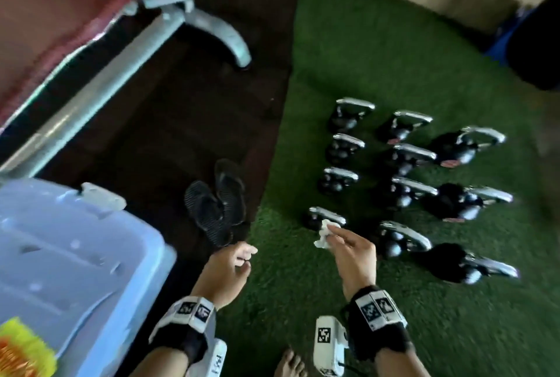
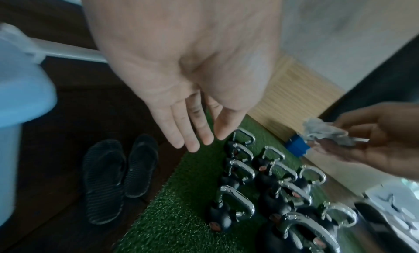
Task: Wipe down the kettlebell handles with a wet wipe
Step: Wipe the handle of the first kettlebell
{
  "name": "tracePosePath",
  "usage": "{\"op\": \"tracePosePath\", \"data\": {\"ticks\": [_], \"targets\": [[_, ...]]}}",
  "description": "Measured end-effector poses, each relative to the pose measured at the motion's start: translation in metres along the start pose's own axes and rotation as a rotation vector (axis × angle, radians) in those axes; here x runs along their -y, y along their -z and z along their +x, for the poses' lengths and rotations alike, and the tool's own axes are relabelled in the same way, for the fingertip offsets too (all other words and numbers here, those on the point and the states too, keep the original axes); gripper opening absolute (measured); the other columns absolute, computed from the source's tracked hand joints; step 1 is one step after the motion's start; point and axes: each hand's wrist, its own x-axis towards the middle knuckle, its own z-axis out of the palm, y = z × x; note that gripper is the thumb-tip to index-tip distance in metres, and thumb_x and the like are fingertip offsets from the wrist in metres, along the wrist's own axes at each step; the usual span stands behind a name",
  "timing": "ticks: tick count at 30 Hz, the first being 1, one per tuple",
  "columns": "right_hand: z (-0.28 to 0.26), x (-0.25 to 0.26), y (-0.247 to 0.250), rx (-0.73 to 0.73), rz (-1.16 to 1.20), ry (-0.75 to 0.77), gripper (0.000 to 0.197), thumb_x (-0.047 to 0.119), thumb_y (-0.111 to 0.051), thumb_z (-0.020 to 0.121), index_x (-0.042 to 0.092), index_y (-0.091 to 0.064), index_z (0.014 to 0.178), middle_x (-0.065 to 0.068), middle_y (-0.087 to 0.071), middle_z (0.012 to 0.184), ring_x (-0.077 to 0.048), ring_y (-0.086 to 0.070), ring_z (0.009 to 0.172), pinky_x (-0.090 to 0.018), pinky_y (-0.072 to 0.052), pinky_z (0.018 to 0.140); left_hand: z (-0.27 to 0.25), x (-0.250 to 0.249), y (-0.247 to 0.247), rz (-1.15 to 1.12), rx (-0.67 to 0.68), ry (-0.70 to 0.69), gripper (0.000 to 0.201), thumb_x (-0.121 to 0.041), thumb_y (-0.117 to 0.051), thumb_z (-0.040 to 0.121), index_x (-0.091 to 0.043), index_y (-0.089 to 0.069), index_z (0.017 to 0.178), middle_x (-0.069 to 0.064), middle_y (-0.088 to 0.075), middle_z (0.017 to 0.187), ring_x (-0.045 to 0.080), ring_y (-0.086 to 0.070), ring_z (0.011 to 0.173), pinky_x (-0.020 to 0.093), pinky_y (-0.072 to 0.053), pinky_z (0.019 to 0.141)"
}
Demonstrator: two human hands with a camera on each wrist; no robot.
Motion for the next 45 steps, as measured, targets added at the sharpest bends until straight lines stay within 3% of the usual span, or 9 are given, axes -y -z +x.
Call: {"op": "tracePosePath", "data": {"ticks": [4,10,15,20,24,27,35,39,45], "targets": [[0.075,-0.042,0.042,0.065,0.064,0.011,0.032,0.025,-0.079,0.071,0.029,-0.080,0.102,0.006,-0.076,0.109,-0.009,-0.072,0.099,-0.030,-0.058,0.086,0.093,-0.019,-0.047,0.090,0.098,-0.035,0.029,-0.001,-0.064,0.094,-0.021,-0.068,0.114,0.005,-0.073,0.106,0.017,-0.073,0.099,0.025,-0.056,0.090],[0.175,-0.122,0.055,0.084,-0.241,0.192,0.033,0.011,-0.081,0.079,0.028,-0.078,0.106,0.010,-0.071,0.107,-0.007,-0.069,0.100,-0.029,-0.058,0.089,0.232,0.011,-0.118,0.257,0.244,-0.037,0.038,-0.007,-0.068,0.091,-0.021,-0.064,0.126,0.001,-0.070,0.115,0.014,-0.073,0.097,0.007,-0.049,0.071],[0.246,-0.175,0.041,0.086,-0.420,0.365,0.031,0.016,-0.083,0.080,0.025,-0.078,0.109,0.017,-0.065,0.098,0.006,-0.061,0.089,0.002,-0.040,0.077,0.336,0.065,-0.168,0.307,0.343,-0.077,0.074,-0.021,-0.084,0.083,-0.025,-0.045,0.146,-0.001,-0.058,0.135,0.018,-0.064,0.117,0.035,-0.054,0.099],[0.283,-0.193,0.027,0.135,-0.508,0.565,0.024,0.022,-0.082,0.081,0.030,-0.079,0.104,0.016,-0.069,0.098,0.007,-0.062,0.084,-0.002,-0.044,0.075,0.399,0.109,-0.220,0.256,0.335,-0.249,0.102,-0.040,-0.096,0.064,-0.036,-0.039,0.148,-0.018,-0.052,0.139,0.003,-0.054,0.126,0.025,-0.049,0.101],[0.294,-0.201,0.025,0.186,-0.583,0.656,0.023,0.027,-0.082,0.080,0.031,-0.079,0.103,0.020,-0.069,0.098,0.014,-0.060,0.083,0.000,-0.041,0.077,0.417,0.127,-0.259,0.214,0.294,-0.421,0.095,-0.060,-0.095,0.050,-0.059,-0.047,0.132,-0.038,-0.060,0.124,-0.019,-0.052,0.118,0.005,-0.041,0.099],[0.293,-0.209,0.023,0.177,-0.608,0.707,0.023,0.028,-0.080,0.081,0.030,-0.079,0.103,0.022,-0.066,0.096,0.018,-0.056,0.081,0.002,-0.039,0.076,0.422,0.132,-0.279,0.170,0.248,-0.535,0.092,-0.068,-0.093,0.047,-0.078,-0.040,0.122,-0.052,-0.049,0.127,-0.024,-0.049,0.119,-0.002,-0.036,0.100],[0.278,-0.224,-0.005,0.120,-0.630,0.735,0.024,0.021,-0.074,0.089,0.028,-0.077,0.111,0.009,-0.056,0.096,-0.003,-0.057,0.082,-0.001,-0.039,0.076,0.426,0.145,-0.293,0.120,0.134,-0.643,0.067,-0.074,-0.087,0.052,-0.069,-0.056,0.112,-0.045,-0.061,0.117,-0.018,-0.060,0.110,0.002,-0.043,0.095],[0.274,-0.223,-0.020,0.096,-0.725,0.776,0.016,0.011,-0.072,0.088,0.018,-0.079,0.101,0.003,-0.052,0.092,-0.013,-0.054,0.086,-0.022,-0.049,0.080,0.425,0.144,-0.294,0.134,0.107,-0.631,0.060,-0.072,-0.088,0.051,-0.063,-0.060,0.103,-0.044,-0.063,0.109,-0.017,-0.062,0.102,0.000,-0.043,0.087],[0.271,-0.233,-0.007,-0.036,-0.705,0.655,0.016,0.013,-0.069,0.091,0.019,-0.079,0.102,0.006,-0.055,0.089,-0.010,-0.058,0.078,-0.015,-0.044,0.071,0.426,0.143,-0.292,0.130,0.137,-0.627,0.081,-0.070,-0.089,0.054,-0.039,-0.066,0.125,-0.032,-0.068,0.118,-0.013,-0.061,0.113,0.019,-0.050,0.103]]}}
